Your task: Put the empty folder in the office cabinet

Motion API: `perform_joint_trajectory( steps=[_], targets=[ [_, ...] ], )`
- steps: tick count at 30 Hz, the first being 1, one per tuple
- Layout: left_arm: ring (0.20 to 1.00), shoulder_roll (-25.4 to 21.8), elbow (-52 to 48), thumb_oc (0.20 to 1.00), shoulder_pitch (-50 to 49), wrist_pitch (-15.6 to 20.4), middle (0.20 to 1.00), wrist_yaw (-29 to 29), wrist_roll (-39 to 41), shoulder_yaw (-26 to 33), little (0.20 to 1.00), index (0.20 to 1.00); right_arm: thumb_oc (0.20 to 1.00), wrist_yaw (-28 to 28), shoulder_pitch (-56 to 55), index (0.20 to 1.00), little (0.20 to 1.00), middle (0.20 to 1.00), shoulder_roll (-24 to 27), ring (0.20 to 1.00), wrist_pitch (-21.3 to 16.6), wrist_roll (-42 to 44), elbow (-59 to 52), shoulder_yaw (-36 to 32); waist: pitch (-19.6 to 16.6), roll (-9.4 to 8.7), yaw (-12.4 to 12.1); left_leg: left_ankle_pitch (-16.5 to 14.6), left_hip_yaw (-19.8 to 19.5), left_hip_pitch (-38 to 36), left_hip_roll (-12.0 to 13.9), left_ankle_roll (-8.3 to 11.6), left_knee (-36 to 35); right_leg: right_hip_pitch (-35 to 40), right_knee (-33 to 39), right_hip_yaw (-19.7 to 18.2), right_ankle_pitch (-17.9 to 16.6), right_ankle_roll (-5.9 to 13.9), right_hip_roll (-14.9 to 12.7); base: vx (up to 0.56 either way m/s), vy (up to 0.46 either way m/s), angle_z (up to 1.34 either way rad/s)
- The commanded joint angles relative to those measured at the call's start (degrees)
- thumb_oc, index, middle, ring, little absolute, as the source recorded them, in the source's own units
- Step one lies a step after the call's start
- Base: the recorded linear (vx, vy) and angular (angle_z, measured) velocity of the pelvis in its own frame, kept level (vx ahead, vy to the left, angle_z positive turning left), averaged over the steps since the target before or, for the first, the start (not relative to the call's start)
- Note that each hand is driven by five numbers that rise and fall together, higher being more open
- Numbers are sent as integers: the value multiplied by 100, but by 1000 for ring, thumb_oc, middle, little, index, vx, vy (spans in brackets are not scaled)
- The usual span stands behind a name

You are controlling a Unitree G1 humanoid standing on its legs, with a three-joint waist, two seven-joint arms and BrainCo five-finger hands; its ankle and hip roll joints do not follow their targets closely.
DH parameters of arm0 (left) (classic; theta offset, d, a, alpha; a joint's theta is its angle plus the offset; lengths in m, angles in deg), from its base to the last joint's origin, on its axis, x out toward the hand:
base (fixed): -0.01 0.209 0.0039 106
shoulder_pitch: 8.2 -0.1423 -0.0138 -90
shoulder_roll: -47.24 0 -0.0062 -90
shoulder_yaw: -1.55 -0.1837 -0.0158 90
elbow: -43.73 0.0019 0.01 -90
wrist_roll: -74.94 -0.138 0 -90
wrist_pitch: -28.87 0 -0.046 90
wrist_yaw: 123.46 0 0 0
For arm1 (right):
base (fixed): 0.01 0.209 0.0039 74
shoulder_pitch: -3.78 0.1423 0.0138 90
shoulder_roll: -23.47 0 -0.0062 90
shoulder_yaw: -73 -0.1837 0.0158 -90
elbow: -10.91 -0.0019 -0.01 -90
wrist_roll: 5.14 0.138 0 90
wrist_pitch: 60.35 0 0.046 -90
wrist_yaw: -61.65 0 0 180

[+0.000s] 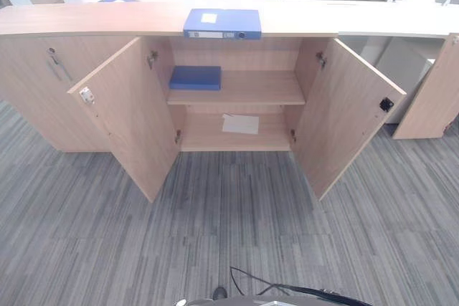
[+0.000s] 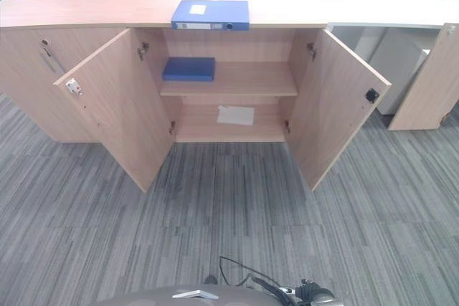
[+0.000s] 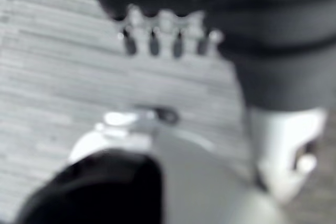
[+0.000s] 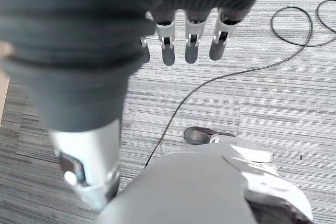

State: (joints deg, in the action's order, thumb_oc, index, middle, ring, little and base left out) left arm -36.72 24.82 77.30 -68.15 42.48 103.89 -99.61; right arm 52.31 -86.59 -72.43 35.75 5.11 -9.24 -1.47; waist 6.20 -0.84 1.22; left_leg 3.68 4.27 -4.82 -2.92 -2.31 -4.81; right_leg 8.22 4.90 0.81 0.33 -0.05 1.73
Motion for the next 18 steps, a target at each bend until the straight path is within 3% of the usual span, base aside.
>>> perform_joint_trajectory(
  steps=[1,18],
  targets=[
    [1000,117,372,1000,307,36,1000,36,92,136,1000,1000,1000,43,147,1000,1000,1000,130,1000,-59,85,112,123,85,-58,68,-794,-173,-198,-153,-77,-19,-109,10,185,-70,334,-88,0,0,0],
    [1000,105,342,1000,294,1,1000,39,164,128,1000,1000,1000,46,134,1000,1000,1000,142,1000,-75,120,103,95,127,-44,75,-779,-175,-180,-152,-76,-19,-119,10,197,-76,327,-90,0,0,0]
  ],
)
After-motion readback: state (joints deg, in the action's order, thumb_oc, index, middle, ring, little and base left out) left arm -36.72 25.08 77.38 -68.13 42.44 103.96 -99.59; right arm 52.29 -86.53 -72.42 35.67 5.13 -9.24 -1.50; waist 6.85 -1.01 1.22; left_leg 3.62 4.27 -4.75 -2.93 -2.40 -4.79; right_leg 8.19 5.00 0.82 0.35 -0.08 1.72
